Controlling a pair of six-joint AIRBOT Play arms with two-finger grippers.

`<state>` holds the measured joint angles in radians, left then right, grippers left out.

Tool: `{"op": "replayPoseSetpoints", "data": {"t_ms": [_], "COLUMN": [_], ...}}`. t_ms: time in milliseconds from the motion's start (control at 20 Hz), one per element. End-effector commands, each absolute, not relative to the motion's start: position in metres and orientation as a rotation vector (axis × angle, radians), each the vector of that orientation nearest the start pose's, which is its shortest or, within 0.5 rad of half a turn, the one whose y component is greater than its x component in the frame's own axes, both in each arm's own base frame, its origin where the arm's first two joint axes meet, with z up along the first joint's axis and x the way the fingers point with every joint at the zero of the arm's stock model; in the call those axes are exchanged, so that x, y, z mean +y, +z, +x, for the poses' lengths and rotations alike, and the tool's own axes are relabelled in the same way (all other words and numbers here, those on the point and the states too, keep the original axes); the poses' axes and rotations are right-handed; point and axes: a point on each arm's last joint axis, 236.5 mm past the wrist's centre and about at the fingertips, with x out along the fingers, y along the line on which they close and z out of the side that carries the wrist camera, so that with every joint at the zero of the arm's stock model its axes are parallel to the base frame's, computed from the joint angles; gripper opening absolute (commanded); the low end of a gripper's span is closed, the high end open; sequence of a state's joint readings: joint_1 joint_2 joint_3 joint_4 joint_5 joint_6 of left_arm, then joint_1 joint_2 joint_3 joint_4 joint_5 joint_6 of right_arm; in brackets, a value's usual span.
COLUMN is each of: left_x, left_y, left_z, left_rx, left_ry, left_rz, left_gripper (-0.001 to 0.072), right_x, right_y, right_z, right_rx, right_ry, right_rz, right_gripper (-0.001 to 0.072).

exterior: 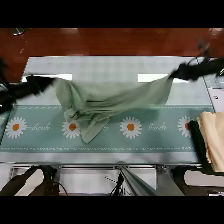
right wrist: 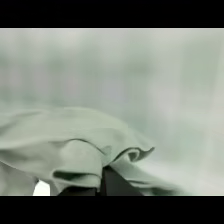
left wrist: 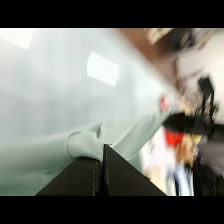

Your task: Fold the shirts.

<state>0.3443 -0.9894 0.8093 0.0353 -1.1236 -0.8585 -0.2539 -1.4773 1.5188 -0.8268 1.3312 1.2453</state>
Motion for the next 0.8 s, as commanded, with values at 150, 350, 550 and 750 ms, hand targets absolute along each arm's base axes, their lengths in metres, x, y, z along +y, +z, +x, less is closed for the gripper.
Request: {"op": "replayPoseSetpoints", "data": {"t_ms": [150, 350, 550, 750], "left_x": [-0.067, -0.053, -0.024, -0.006], "left_y": [0.525, 0.585, 0.594, 0.548], "left_z": [0.335, 0.259, 0.183, 0.169], "left_rx": [-0.204, -0.310, -0.363, -0.202], "left_ry": [-0.711, -0.391, 0.024, 0.159], "left_rz": [-0.542, -0.198, 0.088, 0.086], "left_gripper": [0.0028, 0.0028, 0.0028, 0.0029], "right_x": [0.050, 0.041, 0.028, 0.010], "right_y": [0.438, 0.501, 0.495, 0.420], "right_z": [0.389, 0.275, 0.191, 0.171], "right_rx": [0.305, 0.124, 0.103, 0.266], "right_ry": [0.397, 0.226, 0.073, -0.023], "right_rz": [0.183, 0.003, -0.032, 0.034], "right_gripper": [0.0026, 0.0026, 0.0027, 0.0027]}}
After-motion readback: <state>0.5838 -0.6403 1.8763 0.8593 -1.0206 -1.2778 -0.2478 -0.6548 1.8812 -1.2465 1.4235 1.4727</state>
